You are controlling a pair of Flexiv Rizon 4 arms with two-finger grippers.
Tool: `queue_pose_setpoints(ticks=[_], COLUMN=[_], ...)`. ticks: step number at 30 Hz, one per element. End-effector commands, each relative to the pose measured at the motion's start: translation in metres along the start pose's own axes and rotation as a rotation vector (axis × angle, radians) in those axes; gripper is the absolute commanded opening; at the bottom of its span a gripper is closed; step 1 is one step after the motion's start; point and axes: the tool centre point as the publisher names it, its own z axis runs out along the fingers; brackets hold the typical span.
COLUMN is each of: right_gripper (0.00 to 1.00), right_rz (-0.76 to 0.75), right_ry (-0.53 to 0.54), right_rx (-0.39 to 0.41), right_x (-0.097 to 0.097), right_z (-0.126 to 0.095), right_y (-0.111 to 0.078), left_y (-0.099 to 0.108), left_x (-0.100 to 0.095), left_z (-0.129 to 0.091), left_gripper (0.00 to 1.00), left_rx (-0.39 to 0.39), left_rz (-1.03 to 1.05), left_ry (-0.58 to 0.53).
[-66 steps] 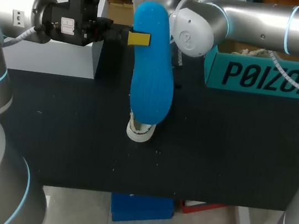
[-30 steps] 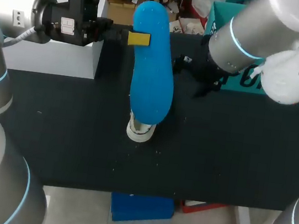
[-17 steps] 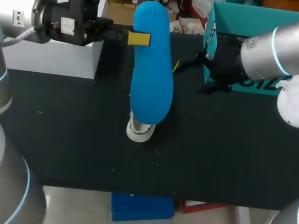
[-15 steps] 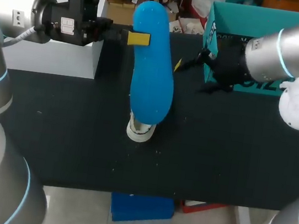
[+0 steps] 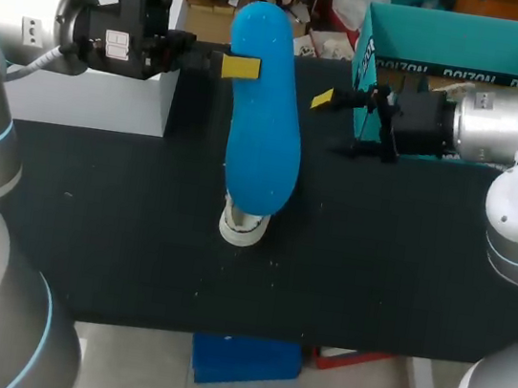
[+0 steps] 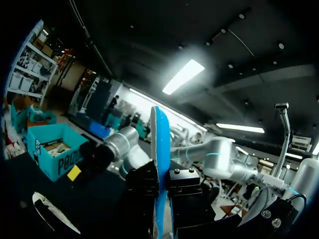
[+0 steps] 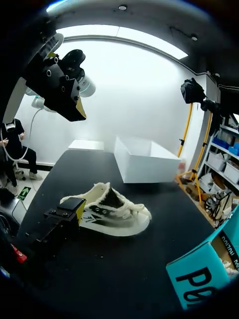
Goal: Take the shoe out of the shoebox, open the shoe tongue, remove and reinsert the insole, then place the shoe into the shoebox
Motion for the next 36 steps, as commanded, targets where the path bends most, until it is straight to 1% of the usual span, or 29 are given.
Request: queue_pose_setpoints(ticks=[1, 3, 4, 7, 8, 10, 13, 16, 18, 36], right_gripper=[1.00, 1.00, 1.00, 1.00, 1.00, 1.00, 1.00, 1.00, 1.00, 1.00], right_rz=[0.002, -0.011, -0.029, -0.029, -0.029, -0.029, -0.029, -0.029, -0.029, -0.029], right_ry=[0.534, 0.569, 0.594, 0.594, 0.594, 0.594, 0.594, 0.594, 0.594, 0.594], right_rx=[0.026, 0.057, 0.056, 0.056, 0.056, 0.056, 0.056, 0.056, 0.056, 0.056], right_x=[-0.002, 0.001, 0.004, 0.004, 0.004, 0.004, 0.004, 0.004, 0.004, 0.004], right_z=[-0.001, 0.001, 0.002, 0.002, 0.002, 0.002, 0.002, 0.002, 0.002, 0.002], right_y=[0.001, 0.000, 0.000, 0.000, 0.000, 0.000, 0.000, 0.000, 0.000, 0.000], left_y=[0.002, 0.002, 0.002, 0.002, 0.002, 0.010, 0.029, 0.045, 0.053, 0.053], left_x=[0.000, 0.000, 0.000, 0.000, 0.005, 0.015, 0.024, 0.029, 0.032, 0.032], left_z=[0.001, 0.001, 0.001, 0.001, 0.000, 0.004, 0.010, 0.015, 0.017, 0.017], left_gripper=[0.00, 0.00, 0.00, 0.00, 0.00, 0.00, 0.00, 0.00, 0.00, 0.00], left_rx=[0.002, 0.002, 0.002, 0.002, 0.020, -0.011, -0.049, -0.089, -0.097, -0.097], left_rz=[0.001, 0.001, 0.001, 0.001, 0.161, 0.378, 0.547, 0.635, 0.655, 0.655], left_ry=[-0.002, -0.002, -0.002, -0.002, -0.003, -0.009, -0.015, -0.030, -0.035, -0.035])
